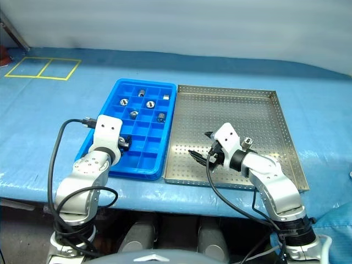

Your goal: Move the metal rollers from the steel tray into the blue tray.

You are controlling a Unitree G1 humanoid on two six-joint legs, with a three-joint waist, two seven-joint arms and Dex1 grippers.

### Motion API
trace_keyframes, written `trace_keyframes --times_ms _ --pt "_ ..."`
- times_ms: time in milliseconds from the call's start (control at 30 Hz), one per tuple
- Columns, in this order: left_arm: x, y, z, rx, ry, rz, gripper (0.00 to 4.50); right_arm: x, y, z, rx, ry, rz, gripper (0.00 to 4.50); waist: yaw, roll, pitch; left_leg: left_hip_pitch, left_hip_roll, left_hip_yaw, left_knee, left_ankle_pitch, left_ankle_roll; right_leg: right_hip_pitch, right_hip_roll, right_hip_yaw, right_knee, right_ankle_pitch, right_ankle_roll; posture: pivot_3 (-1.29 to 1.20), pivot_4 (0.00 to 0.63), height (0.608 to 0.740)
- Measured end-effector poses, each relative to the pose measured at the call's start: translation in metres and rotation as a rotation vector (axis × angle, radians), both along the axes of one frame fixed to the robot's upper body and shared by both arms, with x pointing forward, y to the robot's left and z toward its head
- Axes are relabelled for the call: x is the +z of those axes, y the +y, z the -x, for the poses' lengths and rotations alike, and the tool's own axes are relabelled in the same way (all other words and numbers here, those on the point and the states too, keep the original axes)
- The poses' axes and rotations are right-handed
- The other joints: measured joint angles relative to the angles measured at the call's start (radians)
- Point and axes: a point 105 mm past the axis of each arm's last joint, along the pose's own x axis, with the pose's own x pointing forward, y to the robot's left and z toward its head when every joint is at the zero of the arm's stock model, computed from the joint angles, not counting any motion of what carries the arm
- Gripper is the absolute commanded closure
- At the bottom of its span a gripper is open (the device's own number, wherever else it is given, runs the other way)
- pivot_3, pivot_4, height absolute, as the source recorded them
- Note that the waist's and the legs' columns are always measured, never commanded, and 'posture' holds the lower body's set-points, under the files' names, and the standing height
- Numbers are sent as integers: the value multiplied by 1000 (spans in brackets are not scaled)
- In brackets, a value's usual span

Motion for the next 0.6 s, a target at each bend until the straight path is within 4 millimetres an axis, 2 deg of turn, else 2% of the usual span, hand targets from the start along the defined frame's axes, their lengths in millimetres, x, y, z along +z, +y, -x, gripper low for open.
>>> trace_keyframes --times_ms 133,233,367,500,600 --pt "29 -27 -8 -135 -173 165 895 0 -4 -4 -50 -15 4 0 0 0 0 0 0 1 1 0 0 1 -1 0 0 0 0 118 150 740" --pt "42 -54 -6 -347 -228 248 895 -4 -24 -15 -190 -7 49 0 -2 0 0 0 0 1 1 0 0 0 -1 0 0 0 0 97 150 740" --pt "35 -82 11 -684 -137 174 895 -15 -52 -20 -339 67 102 0 -13 0 0 -1 0 1 0 0 0 -1 -1 1 0 0 -1 78 150 740" --pt "30 -101 23 -885 -81 128 895 -27 -54 -12 -362 136 115 0 -25 0 0 -1 0 2 0 0 0 -1 -1 1 0 0 -1 59 150 740" --pt "24 -102 22 -904 -57 120 895 -32 -53 -6 -368 173 112 0 -35 0 0 0 0 2 1 0 0 0 -1 1 0 0 -1 50 150 740"
